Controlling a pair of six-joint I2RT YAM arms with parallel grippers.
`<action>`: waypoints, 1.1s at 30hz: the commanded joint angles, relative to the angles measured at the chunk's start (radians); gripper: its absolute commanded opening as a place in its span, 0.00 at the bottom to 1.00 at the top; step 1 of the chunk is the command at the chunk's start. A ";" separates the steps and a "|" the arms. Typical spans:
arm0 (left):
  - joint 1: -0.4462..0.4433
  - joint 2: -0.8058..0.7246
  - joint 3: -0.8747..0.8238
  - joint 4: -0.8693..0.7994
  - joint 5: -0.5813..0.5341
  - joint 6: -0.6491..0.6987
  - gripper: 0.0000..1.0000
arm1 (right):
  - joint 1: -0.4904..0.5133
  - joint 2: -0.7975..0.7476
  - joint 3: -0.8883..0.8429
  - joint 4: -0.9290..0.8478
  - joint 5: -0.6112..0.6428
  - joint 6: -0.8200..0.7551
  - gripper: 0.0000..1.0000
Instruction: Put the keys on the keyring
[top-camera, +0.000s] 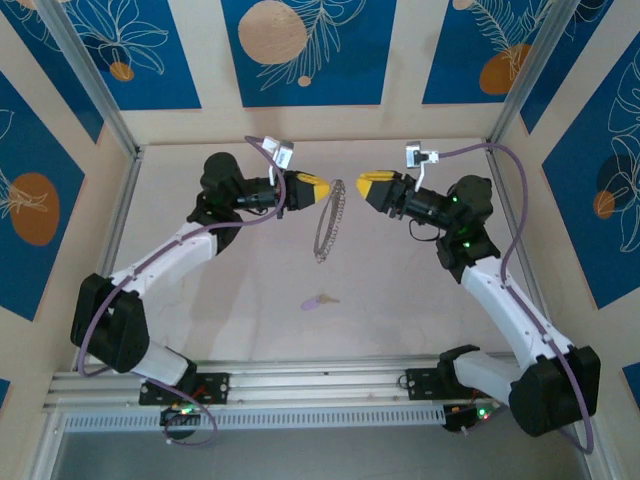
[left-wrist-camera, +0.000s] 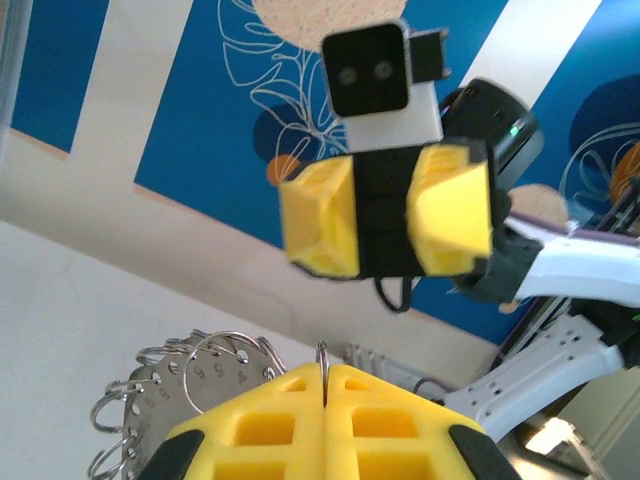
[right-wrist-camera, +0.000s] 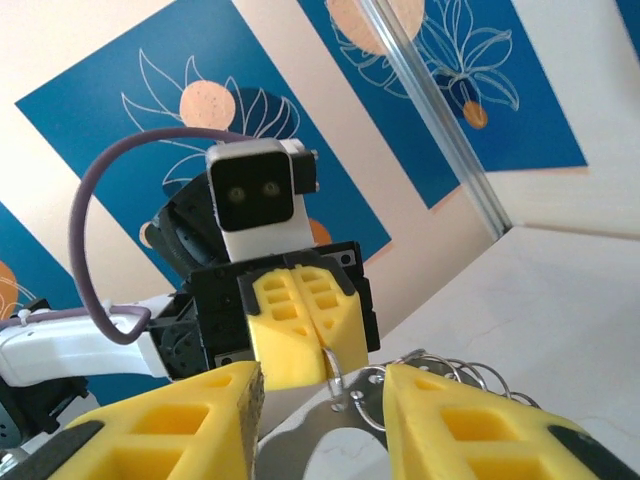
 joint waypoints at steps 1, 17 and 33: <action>-0.004 -0.061 0.092 -0.256 0.018 0.245 0.00 | -0.011 -0.031 0.012 -0.098 -0.048 -0.032 0.40; -0.006 0.009 0.412 -0.788 0.110 0.627 0.00 | 0.028 0.039 0.199 -0.315 -0.168 -0.221 0.38; -0.011 0.018 0.433 -0.821 0.126 0.644 0.00 | 0.072 0.109 0.249 -0.298 -0.167 -0.237 0.35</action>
